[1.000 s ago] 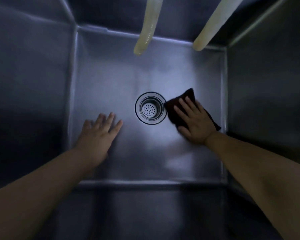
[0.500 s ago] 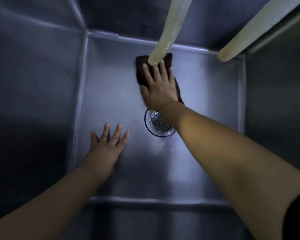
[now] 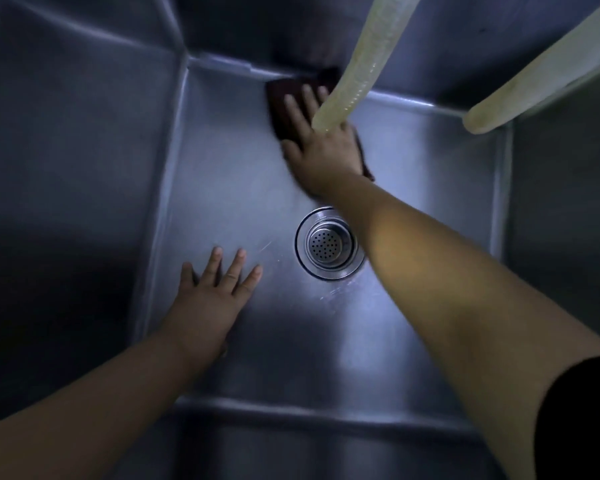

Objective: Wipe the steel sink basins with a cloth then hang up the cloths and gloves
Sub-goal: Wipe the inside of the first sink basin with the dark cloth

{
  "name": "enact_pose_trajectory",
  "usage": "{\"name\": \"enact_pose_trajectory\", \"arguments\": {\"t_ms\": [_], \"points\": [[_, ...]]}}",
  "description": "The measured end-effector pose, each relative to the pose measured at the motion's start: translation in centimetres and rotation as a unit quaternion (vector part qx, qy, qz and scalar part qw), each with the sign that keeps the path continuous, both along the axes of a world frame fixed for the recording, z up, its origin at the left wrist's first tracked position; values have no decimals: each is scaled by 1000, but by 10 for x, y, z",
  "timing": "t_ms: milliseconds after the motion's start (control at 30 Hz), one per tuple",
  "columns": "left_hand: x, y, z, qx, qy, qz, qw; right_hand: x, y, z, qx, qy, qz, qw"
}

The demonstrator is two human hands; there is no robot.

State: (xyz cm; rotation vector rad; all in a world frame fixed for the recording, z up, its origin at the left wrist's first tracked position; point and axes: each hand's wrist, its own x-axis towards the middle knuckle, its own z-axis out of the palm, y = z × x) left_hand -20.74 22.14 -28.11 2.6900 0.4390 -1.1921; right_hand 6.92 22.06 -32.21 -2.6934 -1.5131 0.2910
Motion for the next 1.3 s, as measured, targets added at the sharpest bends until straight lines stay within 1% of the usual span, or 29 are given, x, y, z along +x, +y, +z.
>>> {"name": "enact_pose_trajectory", "arguments": {"t_ms": [100,167,300,400,500,600,700,800,900,967,1067,1200,1300], "points": [[0,1,0,-4,-5,2,1000,39,-57,1,-20,-31,-46,998],[0,1,0,-4,-8,3,1000,48,-98,3,-22,-39,-77,996],[2,2,2,-1,2,3,1000,19,-182,9,-43,-16,-114,992],[3,2,3,-1,0,6,1000,-33,-231,12,-64,-12,-79,995],[2,1,4,3,-6,6,1000,-91,-252,9,-54,-15,-5,998],[3,0,4,5,-13,7,1000,-128,-234,6,-56,-12,55,997],[5,0,5,3,-12,12,1000,-144,-196,4,-46,8,114,992],[6,0,6,-5,-5,15,1000,-145,-146,1,-25,19,126,992],[6,0,7,-4,3,11,1000,-132,-92,-3,-12,2,88,996],[7,1,8,-3,8,6,1000,-115,-61,-6,-8,-9,44,999],[6,1,8,-2,10,6,1000,-78,-33,-6,-12,-11,-18,1000],[5,0,7,3,5,13,1000,-23,-37,-3,-24,-24,-56,998],[5,0,11,5,8,8,1000,16,-70,-4,-30,-45,-137,989]]}}
